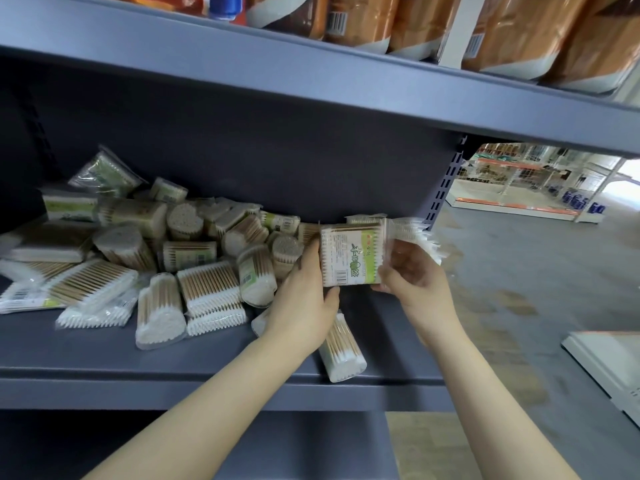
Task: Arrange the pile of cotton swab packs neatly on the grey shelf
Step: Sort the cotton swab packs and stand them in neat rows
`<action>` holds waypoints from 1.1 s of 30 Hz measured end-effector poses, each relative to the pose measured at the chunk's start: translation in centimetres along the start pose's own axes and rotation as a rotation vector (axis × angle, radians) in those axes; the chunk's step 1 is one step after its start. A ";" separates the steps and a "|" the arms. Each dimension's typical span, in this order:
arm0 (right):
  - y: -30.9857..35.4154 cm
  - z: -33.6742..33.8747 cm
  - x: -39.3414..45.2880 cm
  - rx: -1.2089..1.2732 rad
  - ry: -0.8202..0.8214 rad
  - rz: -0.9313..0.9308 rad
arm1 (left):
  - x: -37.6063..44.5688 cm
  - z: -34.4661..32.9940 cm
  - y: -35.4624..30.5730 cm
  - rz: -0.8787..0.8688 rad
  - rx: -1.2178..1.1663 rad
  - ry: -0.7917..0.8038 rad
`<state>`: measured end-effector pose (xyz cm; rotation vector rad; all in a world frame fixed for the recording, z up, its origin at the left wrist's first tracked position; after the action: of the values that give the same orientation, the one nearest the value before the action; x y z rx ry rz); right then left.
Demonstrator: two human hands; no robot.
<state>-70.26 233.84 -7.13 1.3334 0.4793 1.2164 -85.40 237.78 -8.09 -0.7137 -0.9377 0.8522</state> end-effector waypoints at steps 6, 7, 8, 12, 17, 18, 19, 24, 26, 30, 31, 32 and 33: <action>0.4 0.4 0.6 -0.079 -0.014 0.028 | -0.1 -0.3 0.6 0.027 -0.163 0.092; 0.5 0.5 0.8 -0.100 -0.024 0.023 | -0.1 -0.3 0.7 0.029 -0.166 0.094; 0.6 0.6 1.0 -0.131 -0.032 0.021 | -0.1 -0.3 0.8 0.034 -0.157 0.092; 1.2 0.6 1.8 -0.246 -0.021 0.038 | -0.1 -0.3 0.9 0.080 -0.052 0.054; 1.6 0.8 2.6 -0.341 -0.039 0.057 | 0.2 -0.2 1.1 0.121 0.075 0.035; 1.6 0.8 2.7 -0.343 -0.043 0.058 | 0.2 -0.2 1.0 0.120 0.106 0.047; 1.7 0.8 2.7 -0.345 -0.047 0.057 | 0.3 -0.3 0.9 0.114 0.131 0.061; 1.7 0.7 2.8 -0.348 -0.056 0.049 | 0.4 -0.7 0.8 0.097 0.159 0.081; 1.8 0.8 2.8 -0.340 -0.065 0.043 | 0.5 -0.7 0.9 0.096 0.130 0.080; 1.4 0.9 2.5 -0.340 -0.073 0.042 | 0.9 -0.6 0.6 0.077 0.104 0.068; 1.3 1.0 2.4 -0.338 -0.076 0.039 | 1.0 -0.6 0.5 0.070 0.106 0.064; 1.1 1.1 2.4 -0.335 -0.083 0.036 | 1.0 -0.6 0.3 0.063 0.110 0.062; 1.0 1.2 2.4 -0.335 -0.089 0.034 | 1.1 -0.6 0.2 0.056 0.113 0.062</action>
<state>-68.78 235.11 -5.06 1.1061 0.1794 1.1994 -84.55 238.78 -8.11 -0.6671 -0.8108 0.9201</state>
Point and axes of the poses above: each hand's wrist, its own x-axis towards the middle knuckle, its own z-axis out of the back of the hand, y = z × x, the point moved 5 cm from there along x, towards the middle knuckle, and after that the axes turned 10 degrees about -x, right-handed, at the moved point
